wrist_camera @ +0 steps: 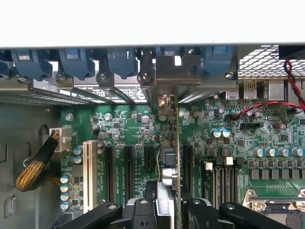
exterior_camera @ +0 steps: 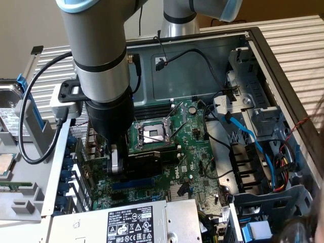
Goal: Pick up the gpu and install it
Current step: 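Insert the gpu into the slot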
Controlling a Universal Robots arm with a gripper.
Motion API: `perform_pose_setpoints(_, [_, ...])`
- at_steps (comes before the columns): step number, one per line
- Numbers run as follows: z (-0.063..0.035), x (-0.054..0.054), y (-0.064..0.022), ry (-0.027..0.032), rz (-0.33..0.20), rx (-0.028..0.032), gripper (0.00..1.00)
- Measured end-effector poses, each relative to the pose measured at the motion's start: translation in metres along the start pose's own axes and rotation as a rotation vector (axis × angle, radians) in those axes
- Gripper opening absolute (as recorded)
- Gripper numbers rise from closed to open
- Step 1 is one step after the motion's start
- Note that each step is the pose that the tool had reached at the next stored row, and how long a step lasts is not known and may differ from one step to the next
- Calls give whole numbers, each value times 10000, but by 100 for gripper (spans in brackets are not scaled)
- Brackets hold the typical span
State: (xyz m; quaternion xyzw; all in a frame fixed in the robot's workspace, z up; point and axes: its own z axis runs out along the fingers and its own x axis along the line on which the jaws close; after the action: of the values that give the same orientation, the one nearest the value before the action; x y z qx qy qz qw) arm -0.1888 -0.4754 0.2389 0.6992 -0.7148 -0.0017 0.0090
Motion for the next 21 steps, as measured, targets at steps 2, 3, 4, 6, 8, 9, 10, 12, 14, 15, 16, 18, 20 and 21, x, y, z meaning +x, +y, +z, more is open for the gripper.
perform_pose_setpoints(2, [4,1,2,2,-1,0,29])
perform_pose_setpoints(3, [8,0,5,1,0,0,29])
perform_pose_setpoints(4, [12,0,6,2,0,0,29])
perform_pose_setpoints(6, [15,0,7,2,-1,-1,29])
perform_pose_setpoints(8, [15,0,8,2,0,-1,29])
perform_pose_setpoints(9, [17,0,8,1,0,0,29])
perform_pose_setpoints(10, [18,1,8,-1,4,1,29])
perform_pose_setpoints(12, [19,5,8,-1,15,1,29])
perform_pose_setpoints(14, [19,7,8,1,29,-1,29])
perform_pose_setpoints(15, [20,8,8,0,41,-1,29])
perform_pose_setpoints(16, [21,9,8,-1,55,0,29])
perform_pose_setpoints(18, [22,12,8,0,98,-2,29])
perform_pose_setpoints(20, [22,13,8,-1,168,-3,29])
perform_pose_setpoints(21, [22,14,8,-1,207,-4,29])
